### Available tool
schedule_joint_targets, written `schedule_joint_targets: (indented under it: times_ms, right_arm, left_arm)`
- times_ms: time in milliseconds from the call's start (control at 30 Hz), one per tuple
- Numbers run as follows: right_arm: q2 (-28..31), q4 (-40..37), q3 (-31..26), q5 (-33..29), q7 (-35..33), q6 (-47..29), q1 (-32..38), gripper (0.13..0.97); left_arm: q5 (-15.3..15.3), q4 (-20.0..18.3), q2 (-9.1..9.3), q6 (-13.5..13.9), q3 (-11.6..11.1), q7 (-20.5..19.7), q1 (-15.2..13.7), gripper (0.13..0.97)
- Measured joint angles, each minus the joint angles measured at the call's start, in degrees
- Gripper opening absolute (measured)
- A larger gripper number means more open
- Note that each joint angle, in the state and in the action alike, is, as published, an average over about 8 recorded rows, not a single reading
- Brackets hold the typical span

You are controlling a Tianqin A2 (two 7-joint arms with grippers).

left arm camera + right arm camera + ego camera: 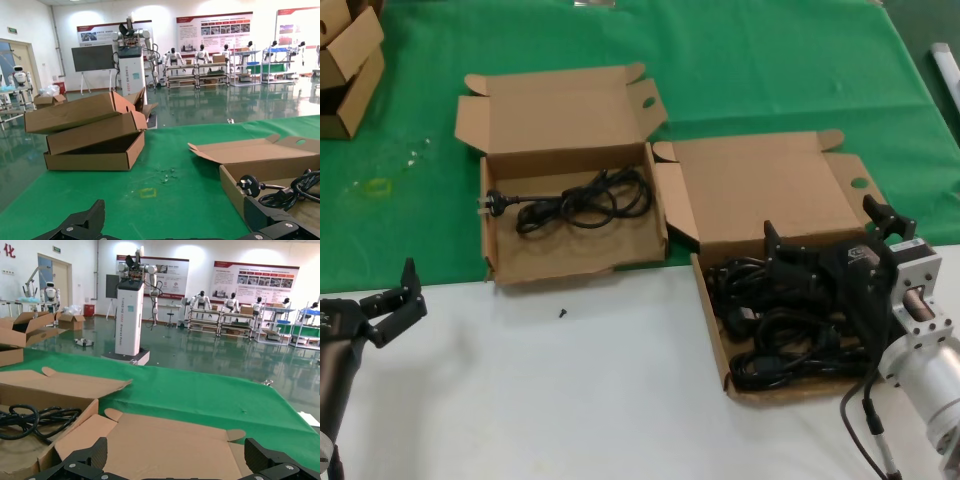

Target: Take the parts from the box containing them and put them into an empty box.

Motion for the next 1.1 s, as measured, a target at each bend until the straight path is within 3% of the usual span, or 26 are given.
schedule_joint_targets:
  times_ms: [1100]
  right_arm:
    - [0.0,0.0,0.0,0.0,0.0,0.0,0.0,0.966]
  left_arm:
    - [0.0,0.0,0.0,0.0,0.0,0.0,0.0,0.966]
